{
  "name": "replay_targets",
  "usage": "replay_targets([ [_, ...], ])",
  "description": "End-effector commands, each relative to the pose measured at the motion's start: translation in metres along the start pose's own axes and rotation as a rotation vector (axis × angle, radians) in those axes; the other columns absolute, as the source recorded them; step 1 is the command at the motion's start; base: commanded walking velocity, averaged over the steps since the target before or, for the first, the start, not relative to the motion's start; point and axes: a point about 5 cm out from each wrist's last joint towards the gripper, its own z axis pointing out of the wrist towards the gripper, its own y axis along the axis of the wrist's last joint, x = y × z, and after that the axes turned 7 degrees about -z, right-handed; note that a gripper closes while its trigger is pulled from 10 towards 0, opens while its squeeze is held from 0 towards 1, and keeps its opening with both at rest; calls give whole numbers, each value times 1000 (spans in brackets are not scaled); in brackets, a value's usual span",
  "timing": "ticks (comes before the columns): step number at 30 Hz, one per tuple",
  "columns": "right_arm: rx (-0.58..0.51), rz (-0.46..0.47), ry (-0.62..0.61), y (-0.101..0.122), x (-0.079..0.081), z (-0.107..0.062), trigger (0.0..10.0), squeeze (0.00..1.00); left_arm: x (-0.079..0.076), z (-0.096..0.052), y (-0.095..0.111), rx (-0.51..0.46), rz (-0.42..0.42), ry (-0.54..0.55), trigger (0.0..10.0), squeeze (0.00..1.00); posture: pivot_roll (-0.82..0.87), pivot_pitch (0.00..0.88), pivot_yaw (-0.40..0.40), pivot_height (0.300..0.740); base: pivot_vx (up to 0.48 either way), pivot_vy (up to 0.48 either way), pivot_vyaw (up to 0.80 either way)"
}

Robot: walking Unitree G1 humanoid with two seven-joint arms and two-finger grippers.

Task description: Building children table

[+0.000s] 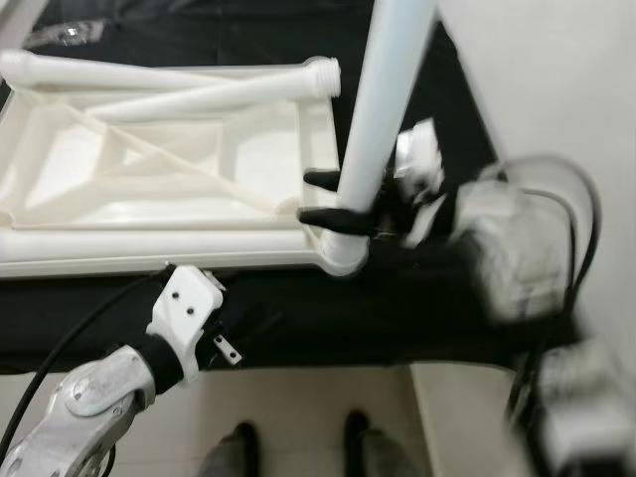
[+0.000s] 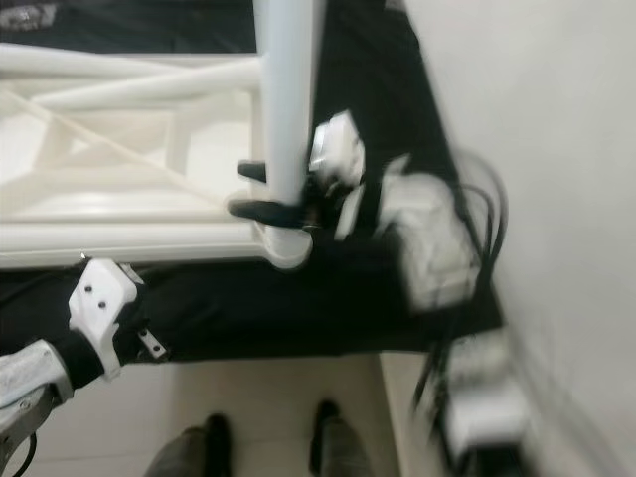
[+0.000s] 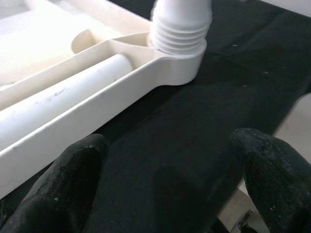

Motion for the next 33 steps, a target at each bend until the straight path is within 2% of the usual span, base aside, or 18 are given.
replay_targets([
  [1,390,-29,-250,-54,1,-33,10000,0,0,-4,-3,18,0,4,10000,0,113,383,-49,740,0,0,0],
  [2,358,-85,-376,-46,4,-34,10000,0,2,-3,-3,16,5,4,10000,0,114,368,-37,740,0,0,0],
  [4,313,-107,-394,-40,6,-29,10000,0,3,-2,-2,15,9,3,10000,0,114,368,-37,740,0,0,0],
  [10,304,-110,-367,-43,9,-24,10000,0,4,-1,-1,11,12,5,10000,0,119,360,-36,740,0,0,0],
  [11,323,-105,-324,-48,12,-19,10000,0,5,-1,-1,8,14,7,10000,0,119,359,-36,740,0,0,0],
  [14,377,-69,-305,-56,6,-15,10000,0,6,0,-1,4,14,12,10000,0,113,354,-37,740,0,0,0],
  [15,404,14,-364,-56,2,-12,10000,0,4,1,-1,-1,10,14,10000,0,109,352,-38,740,0,0,0],
  [17,415,50,-390,-55,1,-12,10000,0,4,2,-1,-3,9,14,10000,0,105,350,-41,740,0,0,0],
  [18,415,50,-390,-55,1,-12,10000,0,4,2,-1,-3,9,14,10000,0,105,350,-41,740,0,0,0],
  [20,385,189,-411,-46,0,-6,10000,0,3,3,-2,-7,7,14,10000,0,101,350,-45,740,0,0,0],
  [24,359,238,-396,-43,-1,-3,10000,0,3,4,-2,-8,7,13,10000,0,101,350,-45,740,0,0,0],
  [26,284,319,-261,-34,-2,5,10000,0,3,4,-2,-9,6,12,10000,0,101,351,-47,740,0,0,0],
  [27,284,319,-261,-34,-2,5,10000,0,3,4,-2,-9,6,12,10000,0,101,351,-47,740,0,0,0],
  [28,226,319,-161,-27,-4,8,10000,0,2,5,-2,-9,5,11,10000,0,101,351,-47,740,0,0,0],
  [29,226,319,-161,-27,-4,8,10000,0,2,5,-2,-9,5,11,10000,0,101,351,-47,740,0,0,0],
  [30,184,323,-40,-23,-3,9,10000,0,2,5,-2,-9,4,10,10000,0,100,354,-49,740,0,0,0],
  [31,148,266,135,-21,2,5,10000,0,2,4,-2,-8,4,8,10000,0,105,357,-50,740,0,0,0],
  [33,142,252,230,-21,6,2,10000,0,1,4,-2,-8,4,6,10000,0,106,359,-50,740,0,0,0],
])
